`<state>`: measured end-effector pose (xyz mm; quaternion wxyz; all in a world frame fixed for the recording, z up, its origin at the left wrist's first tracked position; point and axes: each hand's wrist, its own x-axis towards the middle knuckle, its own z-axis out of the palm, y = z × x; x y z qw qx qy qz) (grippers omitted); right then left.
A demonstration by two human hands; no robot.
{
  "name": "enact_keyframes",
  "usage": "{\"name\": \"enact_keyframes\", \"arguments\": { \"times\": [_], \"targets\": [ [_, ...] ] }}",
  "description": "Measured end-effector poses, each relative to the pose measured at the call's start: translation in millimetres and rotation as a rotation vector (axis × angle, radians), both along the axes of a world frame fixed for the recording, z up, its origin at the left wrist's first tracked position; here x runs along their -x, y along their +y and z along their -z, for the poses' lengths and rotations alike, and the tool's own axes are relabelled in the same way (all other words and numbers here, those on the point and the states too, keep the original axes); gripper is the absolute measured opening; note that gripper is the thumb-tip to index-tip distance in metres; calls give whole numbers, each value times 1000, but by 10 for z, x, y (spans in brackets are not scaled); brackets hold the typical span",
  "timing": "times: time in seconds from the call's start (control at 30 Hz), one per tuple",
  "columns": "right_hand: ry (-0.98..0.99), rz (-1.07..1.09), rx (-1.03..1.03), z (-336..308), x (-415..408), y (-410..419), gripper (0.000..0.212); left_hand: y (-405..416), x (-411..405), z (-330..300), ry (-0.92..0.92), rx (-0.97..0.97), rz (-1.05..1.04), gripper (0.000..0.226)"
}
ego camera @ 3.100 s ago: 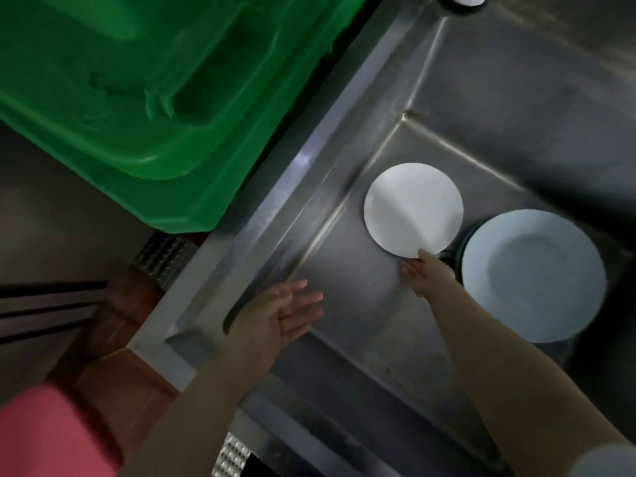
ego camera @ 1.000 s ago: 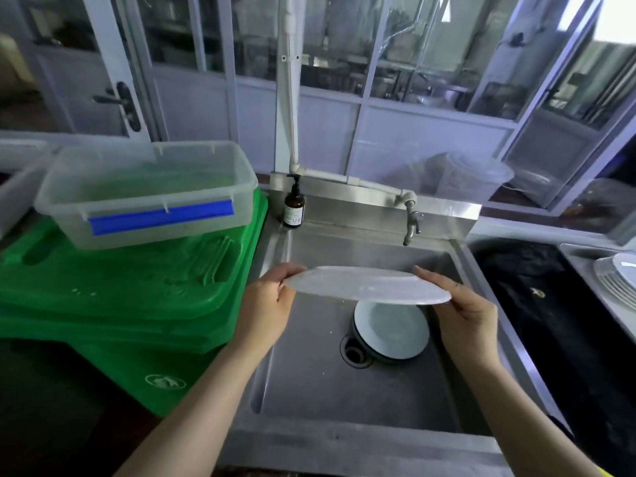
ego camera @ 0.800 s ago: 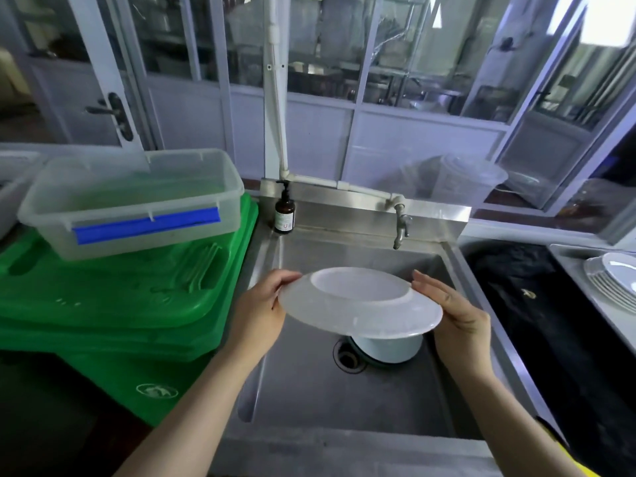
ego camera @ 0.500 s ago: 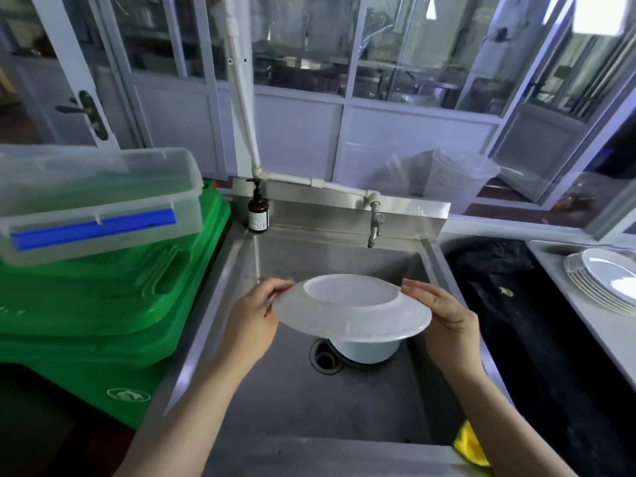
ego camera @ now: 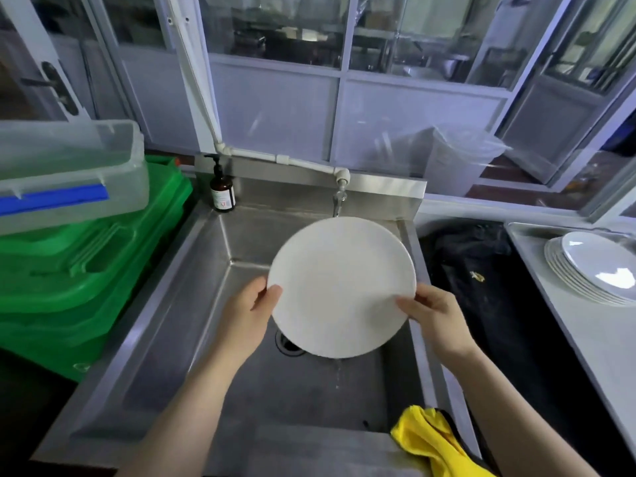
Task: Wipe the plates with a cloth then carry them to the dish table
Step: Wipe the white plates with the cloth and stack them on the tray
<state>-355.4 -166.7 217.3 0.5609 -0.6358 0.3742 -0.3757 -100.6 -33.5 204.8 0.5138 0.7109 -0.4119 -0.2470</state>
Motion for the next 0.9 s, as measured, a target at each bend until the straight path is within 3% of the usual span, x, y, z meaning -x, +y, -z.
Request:
{"name": "enact_keyframes", "arguments": {
  "times": [0.07,0.13,0.23,0.33,0.47,0.67,0.77,0.9],
  "targets": [
    [-36,-48,-131,36,43,-30,26,37,97,36,143,-19,-40,21],
    [-54,-66,-212,62,58,-43,23,75,166,85,330,-16,-29,33],
    [-47,-39,-331,127,47,-48,23,122,242,145,796,88,50,24],
    [-29,-4,-433,204,79,-7,21,189,319,178,1017,55,48,31],
    [-4,14,-490,300,250,47,17,224,435,220,1015,-112,79,33],
    [-44,127,-463,436,629,230,26,137,694,353,1020,-172,31,28],
    [305,231,-220,654,947,370,21,57,826,430,1028,-174,61,35],
    [737,147,-44,1068,1339,608,16,-32,929,492,1053,-148,96,42]
  ]
}}
